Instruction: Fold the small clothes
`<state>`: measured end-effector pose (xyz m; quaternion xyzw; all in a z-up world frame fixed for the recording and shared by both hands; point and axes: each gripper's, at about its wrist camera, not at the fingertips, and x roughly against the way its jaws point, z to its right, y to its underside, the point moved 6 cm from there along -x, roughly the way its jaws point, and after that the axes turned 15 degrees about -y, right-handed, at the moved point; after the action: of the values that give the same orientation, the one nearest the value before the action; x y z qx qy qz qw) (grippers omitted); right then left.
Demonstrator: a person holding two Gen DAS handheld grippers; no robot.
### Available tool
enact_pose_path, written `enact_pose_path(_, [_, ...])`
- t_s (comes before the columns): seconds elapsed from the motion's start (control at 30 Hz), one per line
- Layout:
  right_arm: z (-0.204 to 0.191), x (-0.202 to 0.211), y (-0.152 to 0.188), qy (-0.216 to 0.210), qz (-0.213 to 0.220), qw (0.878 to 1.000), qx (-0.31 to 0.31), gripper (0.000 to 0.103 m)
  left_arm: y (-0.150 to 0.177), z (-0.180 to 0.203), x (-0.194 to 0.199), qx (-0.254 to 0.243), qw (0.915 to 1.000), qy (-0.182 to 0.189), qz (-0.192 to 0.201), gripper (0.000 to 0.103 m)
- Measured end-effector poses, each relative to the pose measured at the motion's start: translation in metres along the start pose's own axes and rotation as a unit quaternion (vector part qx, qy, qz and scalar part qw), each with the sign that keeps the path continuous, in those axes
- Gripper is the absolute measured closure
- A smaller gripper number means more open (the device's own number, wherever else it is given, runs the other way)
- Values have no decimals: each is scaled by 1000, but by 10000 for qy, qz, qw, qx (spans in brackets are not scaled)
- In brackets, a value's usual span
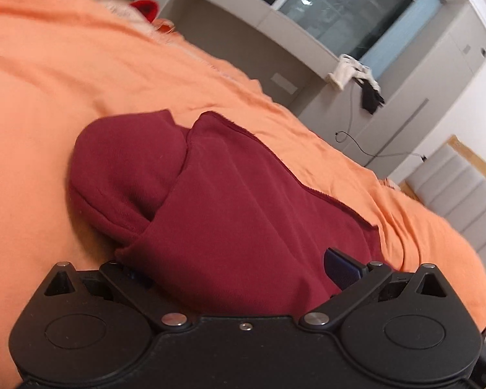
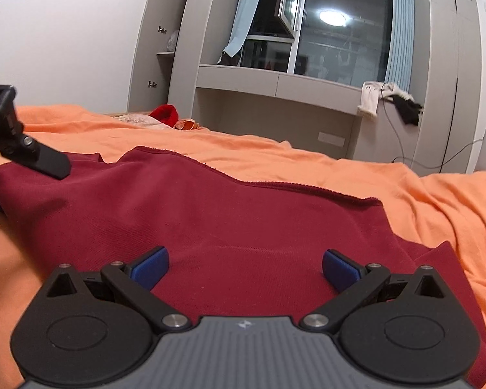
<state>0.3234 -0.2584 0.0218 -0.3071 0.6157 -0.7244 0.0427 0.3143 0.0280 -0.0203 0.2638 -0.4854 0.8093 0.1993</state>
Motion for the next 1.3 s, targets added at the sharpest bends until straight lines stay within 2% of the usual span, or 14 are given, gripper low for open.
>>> enact_pose_path(0.13, [-3, 0, -1, 81, 27, 9999, 113, 0, 3, -1, 5, -209, 9996, -55, 153, 1])
enact_pose_path(0.67, [-2, 1, -2, 152, 72, 9996, 219, 0, 6, -6, 8, -210, 9995, -94, 224, 1])
enact_pose_path(0.87, [-11, 3, -1, 410, 159, 9970, 629, 0, -4, -18, 14, 494, 9982, 151, 316, 1])
enact_pose_path(1.03, [-16, 1, 0, 515, 195, 9949, 847, 0, -4, -17, 14, 472, 9982, 133, 335, 1])
enact_pose_path(1.13, [-16, -1, 0, 496, 183, 9951, 832, 0, -5, -18, 14, 639, 9971, 208, 371, 1])
enact_pose_path(1.23, [-16, -1, 0, 502, 191, 9950, 839, 0, -7, -21, 12, 899, 9948, 173, 450, 6])
enact_pose_path(1.3, [-16, -1, -1, 511, 197, 9949, 852, 0, -9, -21, 10, 915, 9946, 52, 490, 13])
